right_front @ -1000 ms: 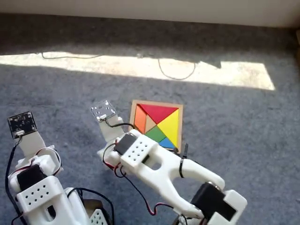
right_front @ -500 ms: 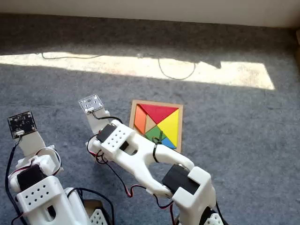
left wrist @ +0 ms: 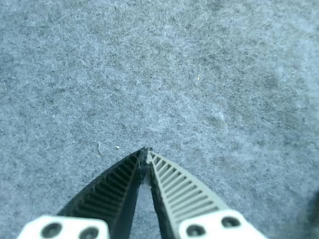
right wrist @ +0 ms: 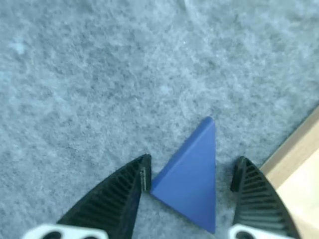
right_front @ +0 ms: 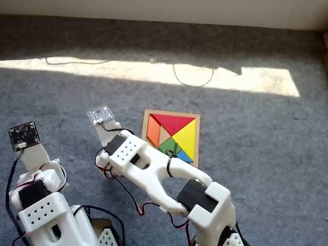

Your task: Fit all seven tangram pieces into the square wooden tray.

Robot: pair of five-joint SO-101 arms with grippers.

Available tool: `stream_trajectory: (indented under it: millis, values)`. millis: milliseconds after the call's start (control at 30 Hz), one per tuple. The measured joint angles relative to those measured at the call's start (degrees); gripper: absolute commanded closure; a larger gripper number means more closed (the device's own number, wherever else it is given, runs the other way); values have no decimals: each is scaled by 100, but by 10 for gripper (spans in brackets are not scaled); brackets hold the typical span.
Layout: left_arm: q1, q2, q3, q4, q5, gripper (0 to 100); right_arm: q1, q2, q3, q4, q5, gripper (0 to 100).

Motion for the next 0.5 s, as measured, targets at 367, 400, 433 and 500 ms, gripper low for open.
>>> stream_trajectory:
  millis: [367,400,433,500]
  values:
    - [0,0,0,0,0,982,0,0,0,18,-9,738]
    - [0,0,0,0,0,982,0,0,0,18,-9,738]
    - [0,0,0,0,0,982,-18,0,0,18,-9,738]
    - [0,0,0,0,0,982,-79,0,0,18,-9,738]
